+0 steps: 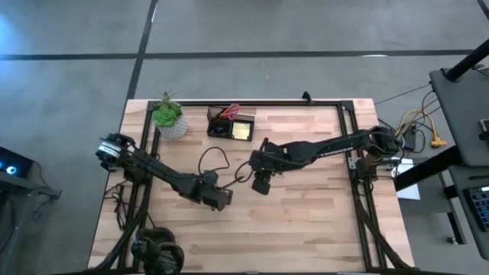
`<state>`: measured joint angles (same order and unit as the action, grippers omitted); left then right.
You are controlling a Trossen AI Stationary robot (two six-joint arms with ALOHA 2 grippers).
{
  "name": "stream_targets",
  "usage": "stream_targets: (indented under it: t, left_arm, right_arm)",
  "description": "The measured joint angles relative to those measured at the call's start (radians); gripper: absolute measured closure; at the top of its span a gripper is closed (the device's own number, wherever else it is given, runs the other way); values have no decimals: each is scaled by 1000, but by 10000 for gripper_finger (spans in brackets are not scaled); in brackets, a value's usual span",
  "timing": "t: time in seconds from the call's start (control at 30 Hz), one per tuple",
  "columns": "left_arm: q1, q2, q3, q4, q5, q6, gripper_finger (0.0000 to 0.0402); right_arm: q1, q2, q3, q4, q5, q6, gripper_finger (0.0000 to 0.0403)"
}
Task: Pick and place office supplies into organizer
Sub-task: Put the pen into the top left section of the black desk organizer
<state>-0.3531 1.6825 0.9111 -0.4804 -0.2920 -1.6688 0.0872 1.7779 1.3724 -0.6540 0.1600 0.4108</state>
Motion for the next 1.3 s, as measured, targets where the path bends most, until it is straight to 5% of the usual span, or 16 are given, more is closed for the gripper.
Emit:
stream_targets:
  t: [0.7,1.3]
  left_arm:
    - [-3,-99,-2,0,-99,-1,401]
    - [2,-76,-77,8,-1,-45,401]
  right_arm:
    - [-1,0,-2,-24,-30,-21,268]
    - [-7,0,-2,-21,-8,-13,268]
